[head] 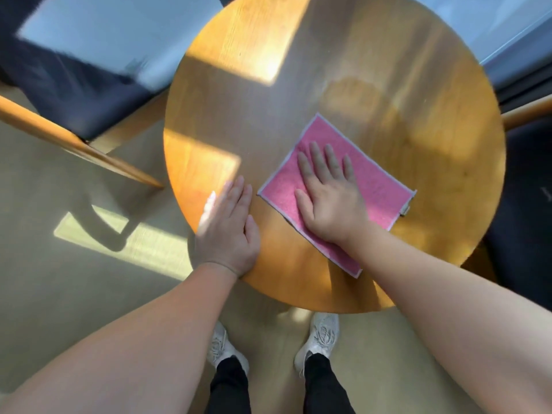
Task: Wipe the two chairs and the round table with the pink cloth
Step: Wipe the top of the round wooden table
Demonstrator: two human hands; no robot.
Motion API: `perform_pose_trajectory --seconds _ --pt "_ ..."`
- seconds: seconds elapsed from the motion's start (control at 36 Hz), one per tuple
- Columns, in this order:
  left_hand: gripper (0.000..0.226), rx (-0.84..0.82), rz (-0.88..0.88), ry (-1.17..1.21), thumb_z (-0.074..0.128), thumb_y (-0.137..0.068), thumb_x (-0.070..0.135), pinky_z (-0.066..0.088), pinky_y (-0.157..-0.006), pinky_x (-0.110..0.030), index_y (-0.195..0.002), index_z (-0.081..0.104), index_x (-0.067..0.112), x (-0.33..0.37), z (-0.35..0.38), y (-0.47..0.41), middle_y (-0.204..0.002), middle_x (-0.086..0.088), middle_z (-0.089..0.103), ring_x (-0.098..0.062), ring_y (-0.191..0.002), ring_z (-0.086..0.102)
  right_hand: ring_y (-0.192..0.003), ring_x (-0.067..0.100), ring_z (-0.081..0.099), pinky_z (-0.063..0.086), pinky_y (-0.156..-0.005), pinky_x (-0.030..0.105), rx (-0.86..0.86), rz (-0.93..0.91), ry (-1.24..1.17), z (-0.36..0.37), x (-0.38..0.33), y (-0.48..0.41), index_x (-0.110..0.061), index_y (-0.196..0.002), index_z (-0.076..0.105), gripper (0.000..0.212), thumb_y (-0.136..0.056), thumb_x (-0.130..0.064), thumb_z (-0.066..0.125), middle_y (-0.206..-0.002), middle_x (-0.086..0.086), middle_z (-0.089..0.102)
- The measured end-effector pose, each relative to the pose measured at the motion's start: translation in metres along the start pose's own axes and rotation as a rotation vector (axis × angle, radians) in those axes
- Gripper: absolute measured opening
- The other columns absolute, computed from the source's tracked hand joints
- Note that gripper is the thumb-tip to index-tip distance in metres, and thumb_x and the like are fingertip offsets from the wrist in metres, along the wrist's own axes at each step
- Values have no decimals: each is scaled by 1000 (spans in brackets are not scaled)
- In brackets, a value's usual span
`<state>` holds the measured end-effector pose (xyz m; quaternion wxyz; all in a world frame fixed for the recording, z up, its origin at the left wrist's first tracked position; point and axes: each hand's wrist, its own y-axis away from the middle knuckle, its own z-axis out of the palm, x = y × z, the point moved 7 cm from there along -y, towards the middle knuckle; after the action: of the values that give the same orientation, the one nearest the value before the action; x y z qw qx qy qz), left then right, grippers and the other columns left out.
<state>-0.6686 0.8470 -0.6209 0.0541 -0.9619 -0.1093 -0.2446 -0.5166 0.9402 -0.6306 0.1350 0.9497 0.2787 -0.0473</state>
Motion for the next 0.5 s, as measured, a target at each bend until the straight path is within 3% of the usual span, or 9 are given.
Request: perform_pose_trajectory --seconds 0.17,0.36,0.5 --pt "54 -52 3 11 37 -81 21 19 -113 -38 -127 57 1 0 1 0 -141 -13 48 -24 -134 37 -148 35 16 6 -120 52 -59 32 9 26 -27 61 -12 -153 26 64 -98 -44 25 -160 12 22" --pt "60 -132 -17 30 30 -81 26 23 -113 -47 -132 53 3 0 1 0 -144 -13 45 -25 -137 35 -148 32 13 9 -118 53 -60 67 -35 43 -48 102 -11 -151 28 62 -99 -44 28 -159 13 26" --pt "58 -133 -6 107 31 -82 25 23 -115 -39 -130 56 5 -7 -2 -3 -142 -11 48 -25 -135 39 -150 28 4 4 -120 52 -11 175 -116 38 -36 107 -14 -154 15 65 -100 -48 26 -162 12 12"
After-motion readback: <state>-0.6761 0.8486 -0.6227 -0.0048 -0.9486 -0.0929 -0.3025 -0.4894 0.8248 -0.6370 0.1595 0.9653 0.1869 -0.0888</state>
